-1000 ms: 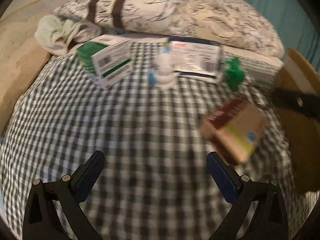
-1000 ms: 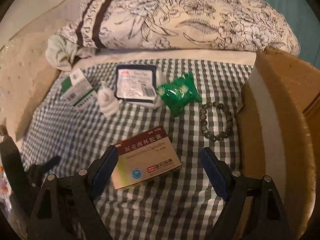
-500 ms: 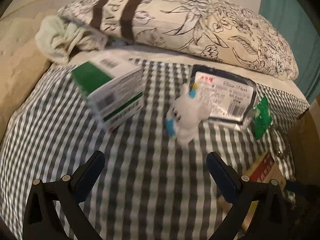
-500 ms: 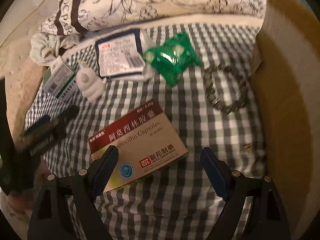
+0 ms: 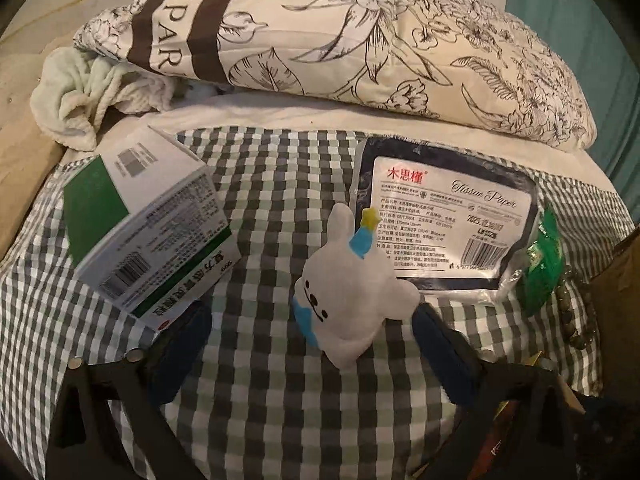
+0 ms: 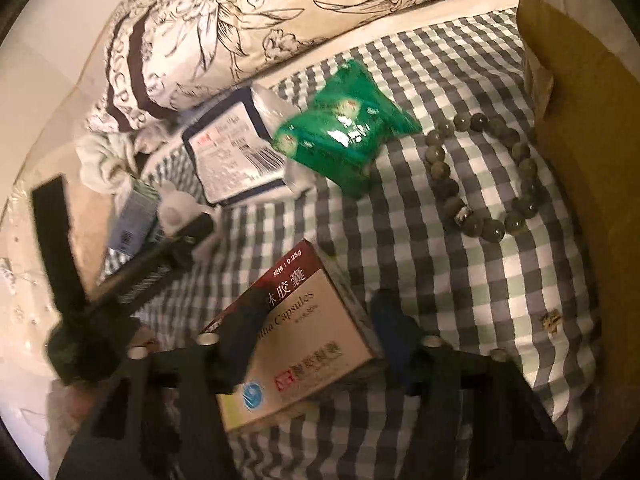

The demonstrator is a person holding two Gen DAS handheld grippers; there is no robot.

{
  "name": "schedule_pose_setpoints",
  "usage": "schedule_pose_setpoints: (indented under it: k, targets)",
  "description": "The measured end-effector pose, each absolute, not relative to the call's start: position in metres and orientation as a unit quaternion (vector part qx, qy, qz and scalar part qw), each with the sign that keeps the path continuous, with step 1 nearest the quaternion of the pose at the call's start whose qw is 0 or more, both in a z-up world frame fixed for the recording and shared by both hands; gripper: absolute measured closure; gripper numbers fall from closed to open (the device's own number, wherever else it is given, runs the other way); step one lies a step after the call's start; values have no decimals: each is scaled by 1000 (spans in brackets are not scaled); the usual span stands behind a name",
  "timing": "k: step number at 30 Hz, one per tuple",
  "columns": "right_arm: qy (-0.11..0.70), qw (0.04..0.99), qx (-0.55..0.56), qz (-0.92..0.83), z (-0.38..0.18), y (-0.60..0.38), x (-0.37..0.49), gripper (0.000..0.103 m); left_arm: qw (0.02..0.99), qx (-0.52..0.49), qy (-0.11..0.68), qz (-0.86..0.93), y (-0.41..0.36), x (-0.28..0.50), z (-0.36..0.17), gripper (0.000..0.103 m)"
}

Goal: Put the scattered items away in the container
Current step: 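Grasp the white bunny figure with the left tool while the right tool grasps the amoxicillin box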

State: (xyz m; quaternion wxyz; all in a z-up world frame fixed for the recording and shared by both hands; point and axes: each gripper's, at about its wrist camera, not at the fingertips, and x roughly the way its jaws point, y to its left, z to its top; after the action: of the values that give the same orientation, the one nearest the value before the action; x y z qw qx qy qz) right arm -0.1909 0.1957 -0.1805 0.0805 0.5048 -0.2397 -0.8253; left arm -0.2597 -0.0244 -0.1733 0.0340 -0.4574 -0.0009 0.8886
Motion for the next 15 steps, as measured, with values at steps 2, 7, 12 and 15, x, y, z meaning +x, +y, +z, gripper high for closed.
schedule_pose_setpoints:
  k: [2,7,12,15]
  targets:
    - [-244,87,499,-827,-174,198,-188,69,48,-470,-15,881,-28,-262,-178,57]
    - [-224,125,498,-828,-160,186,-182,89,50,-466,-14,884,-35,-247,-173,57]
    - [-234,159,531,-798,-172,178,-179,91,43,-464,-3,885,-47,-219,-163,57]
    - [-258,170,546,-779,-183,185,-171,88,37,-461,-4,887,-59,-195,-156,57]
